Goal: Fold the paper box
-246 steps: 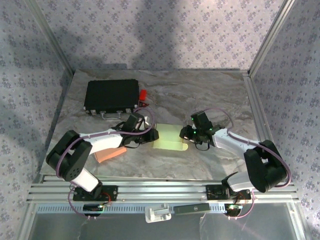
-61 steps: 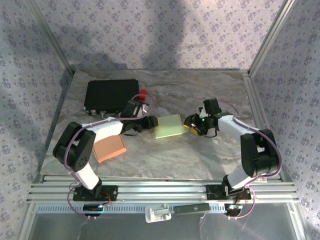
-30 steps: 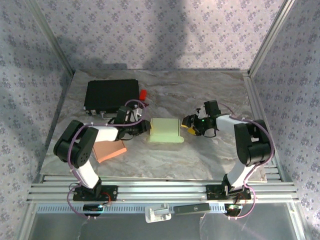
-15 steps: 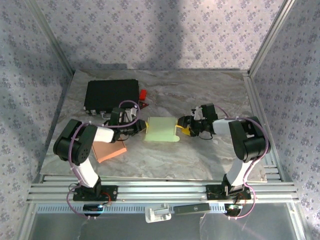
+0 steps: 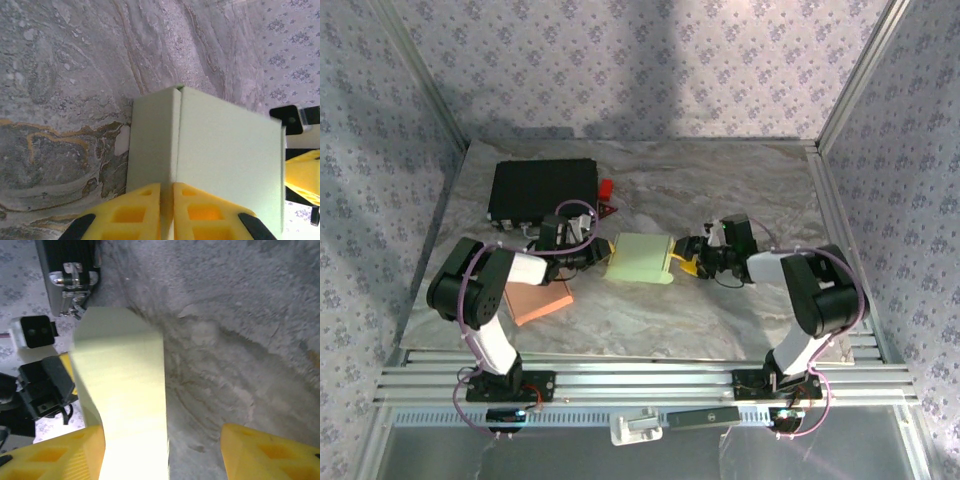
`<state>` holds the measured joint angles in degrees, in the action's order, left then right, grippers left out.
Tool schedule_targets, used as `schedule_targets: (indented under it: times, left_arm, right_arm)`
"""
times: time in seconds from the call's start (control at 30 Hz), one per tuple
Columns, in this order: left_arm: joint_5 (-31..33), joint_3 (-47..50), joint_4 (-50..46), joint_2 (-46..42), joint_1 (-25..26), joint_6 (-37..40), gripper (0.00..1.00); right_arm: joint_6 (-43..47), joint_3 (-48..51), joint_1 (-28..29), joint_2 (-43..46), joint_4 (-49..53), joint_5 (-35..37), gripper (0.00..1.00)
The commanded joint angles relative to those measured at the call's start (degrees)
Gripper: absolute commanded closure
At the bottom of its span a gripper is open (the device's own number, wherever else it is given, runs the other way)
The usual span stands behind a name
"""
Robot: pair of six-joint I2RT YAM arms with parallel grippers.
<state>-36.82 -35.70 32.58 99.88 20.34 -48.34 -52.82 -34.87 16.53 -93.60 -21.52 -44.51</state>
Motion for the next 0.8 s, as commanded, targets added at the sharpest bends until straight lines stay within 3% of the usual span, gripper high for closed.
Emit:
schedule_targets:
  times: [0.0,0.13,0.4,0.77]
  left_arm:
    - [-0.3,0.9,-2.1,1.3,0.5,0.2,0.88]
    - [-0.5,0.9,-2.1,1.3,0.5,0.2,0.88]
    - [-0.5,0.6,-2.8,1.0,0.5,0.3,0.88]
    - [-0.6,-0.6,-4.7,0.5,0.5,1.0,0.88]
  right_arm:
    - [-2.5,1.8,-0.2,4.8,-2.2,0.8,0.36]
    - [-1.8,2.2,0.1,6.9,-0.4,1.9,0.3]
    - [-2.0,-2.8,1.6,0.4,-2.2,-0.6,0.3]
    - [-1.3,-0.2,1.8,8.6,-2.3,3.8,0.27]
